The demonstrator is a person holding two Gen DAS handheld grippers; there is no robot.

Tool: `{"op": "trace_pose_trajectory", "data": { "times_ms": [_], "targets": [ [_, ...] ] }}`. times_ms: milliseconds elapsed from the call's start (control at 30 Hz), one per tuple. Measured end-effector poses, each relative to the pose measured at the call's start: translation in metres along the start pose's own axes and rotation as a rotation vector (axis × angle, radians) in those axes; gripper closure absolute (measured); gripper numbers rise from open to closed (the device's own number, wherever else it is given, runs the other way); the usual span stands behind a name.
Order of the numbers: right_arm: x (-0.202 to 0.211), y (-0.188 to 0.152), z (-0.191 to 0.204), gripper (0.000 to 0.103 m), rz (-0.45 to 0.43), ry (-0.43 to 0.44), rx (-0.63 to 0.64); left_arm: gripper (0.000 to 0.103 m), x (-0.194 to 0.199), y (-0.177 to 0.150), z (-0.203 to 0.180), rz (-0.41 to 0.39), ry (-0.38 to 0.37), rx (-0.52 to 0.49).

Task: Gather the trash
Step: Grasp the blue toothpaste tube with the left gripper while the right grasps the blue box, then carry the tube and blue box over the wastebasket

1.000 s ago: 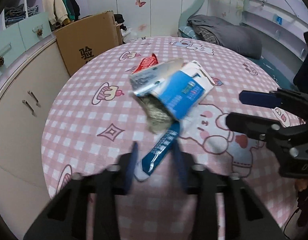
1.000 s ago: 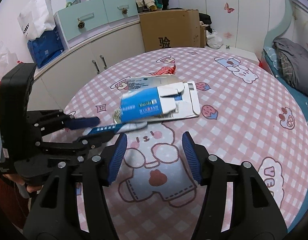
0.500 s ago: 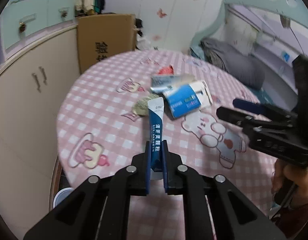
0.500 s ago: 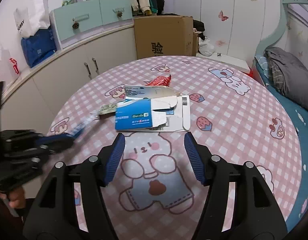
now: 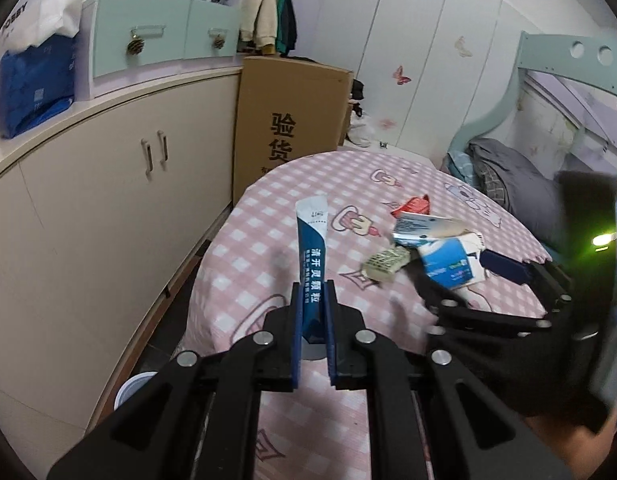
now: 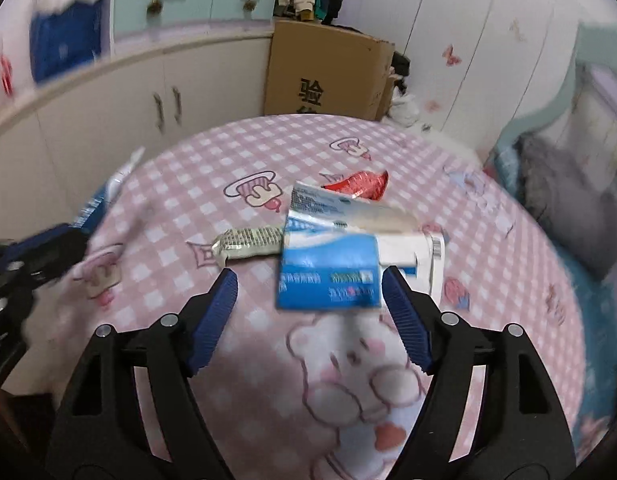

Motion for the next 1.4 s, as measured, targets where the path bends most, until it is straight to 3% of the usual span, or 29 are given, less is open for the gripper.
{"op": "trace_pose_trajectory", "data": {
  "times_ms": [100, 200, 267, 333, 400, 433, 800, 1000, 1033, 1167, 1233, 1400],
  "targets": [
    [-0.022, 0.002, 0.013, 0.028, 0.065, -0.135, 0.101, 0.093, -0.005, -0.001, 0.005, 0.008, 0.0, 0.015],
    [-0.028, 0.007, 0.01, 0.028, 0.053, -0.251, 0.119, 0.093, -0.011, -0.002, 0.005, 0.013, -0.002, 0.014],
    [-0.033, 0.008, 0.007, 0.028, 0.058, -0.257, 0.12, 0.093, -0.013, -0.003, 0.004, 0.017, -0.004, 0.016],
    [-0.035, 0.007, 0.001, 0.046, 0.071, -0.247, 0.094, 0.093, -0.013, -0.003, 0.002, 0.019, -0.013, 0.016],
    [-0.03, 0.009, -0.007, 0.073, 0.036, -0.258, 0.068, 0.093, -0.012, -0.003, -0.001, 0.018, -0.017, 0.013],
    [-0.024, 0.009, -0.013, 0.075, 0.004, -0.263, 0.051, 0.093, -0.011, -0.003, -0.002, 0.015, -0.017, 0.012],
    [0.044, -0.009, -0.094, 0.097, -0.177, -0.131, -0.208, 0.093, 0.016, 0.0, -0.026, -0.023, -0.047, -0.016],
    [0.077, -0.019, -0.127, 0.098, -0.227, -0.056, -0.314, 0.093, 0.034, 0.002, -0.045, -0.053, -0.073, -0.032],
    [0.082, -0.019, -0.131, 0.098, -0.229, -0.012, -0.337, 0.093, 0.037, 0.002, -0.047, -0.056, -0.079, -0.029],
    [0.101, -0.018, -0.133, 0.098, -0.252, 0.07, -0.357, 0.093, 0.051, 0.002, -0.051, -0.08, -0.095, -0.019],
    [0.114, -0.014, -0.128, 0.098, -0.268, 0.166, -0.373, 0.093, 0.06, 0.002, -0.047, -0.096, -0.098, -0.004],
    [0.134, -0.006, -0.089, 0.098, -0.285, 0.307, -0.326, 0.093, 0.085, -0.006, -0.023, -0.132, -0.07, 0.042]
  ]
}}
Point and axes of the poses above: each gripper's, at about its wrist camera, not at the fingertips, and x roughly against the way its jaws point, z to its left, y to its top, the point moved 4 cm from there along -x, roughly the way its jaws point, and after that the axes turned 6 degrees about -y, right-handed, at the moved point
